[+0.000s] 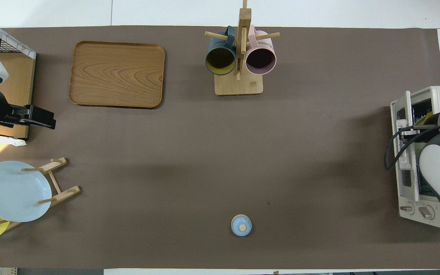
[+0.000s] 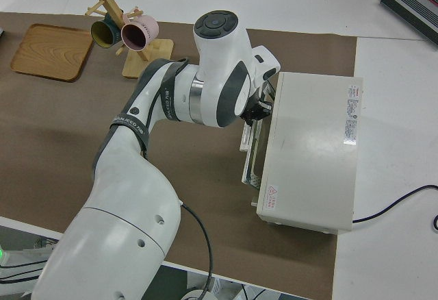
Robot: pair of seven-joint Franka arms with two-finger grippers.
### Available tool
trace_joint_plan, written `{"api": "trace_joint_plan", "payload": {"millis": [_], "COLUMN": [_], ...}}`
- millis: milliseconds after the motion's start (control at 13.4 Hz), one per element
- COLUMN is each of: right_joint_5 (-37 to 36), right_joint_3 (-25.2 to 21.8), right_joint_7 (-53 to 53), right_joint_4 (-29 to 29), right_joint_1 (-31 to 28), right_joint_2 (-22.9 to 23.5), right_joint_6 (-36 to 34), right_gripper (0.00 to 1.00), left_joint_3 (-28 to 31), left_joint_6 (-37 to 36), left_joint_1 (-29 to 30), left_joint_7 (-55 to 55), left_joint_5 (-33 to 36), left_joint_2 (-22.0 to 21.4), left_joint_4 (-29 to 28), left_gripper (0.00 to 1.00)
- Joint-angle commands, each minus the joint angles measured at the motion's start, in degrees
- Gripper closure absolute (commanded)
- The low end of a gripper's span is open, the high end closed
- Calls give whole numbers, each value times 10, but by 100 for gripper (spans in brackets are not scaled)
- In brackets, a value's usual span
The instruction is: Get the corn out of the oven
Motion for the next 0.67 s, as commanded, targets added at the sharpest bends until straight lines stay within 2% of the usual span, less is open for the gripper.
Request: {"api": "trace_joint_plan", "payload": {"millis": [0,223,595], "right_joint_5": [9,9,10], "right_joint_3": [2,2,2], "right_joint_7": [17,16,21], "right_joint_4": [-31,-63,-64], "right_joint_1": [13,14,28], "right_joint_2": [10,32,61], "right_joint_6": [51,109,138], "right_gripper": [100,100,100], "left_joint_3": [-1,-1,-1], "left_joint_6": [6,7,7], "left_joint_1": [3,3,3], "left_joint_7": [3,3,3], "left_joint_5": [8,9,8], "left_joint_2": [-9,-9,-9], "left_joint_4": [-8,-8,-8], "left_gripper": [0,0,0]}}
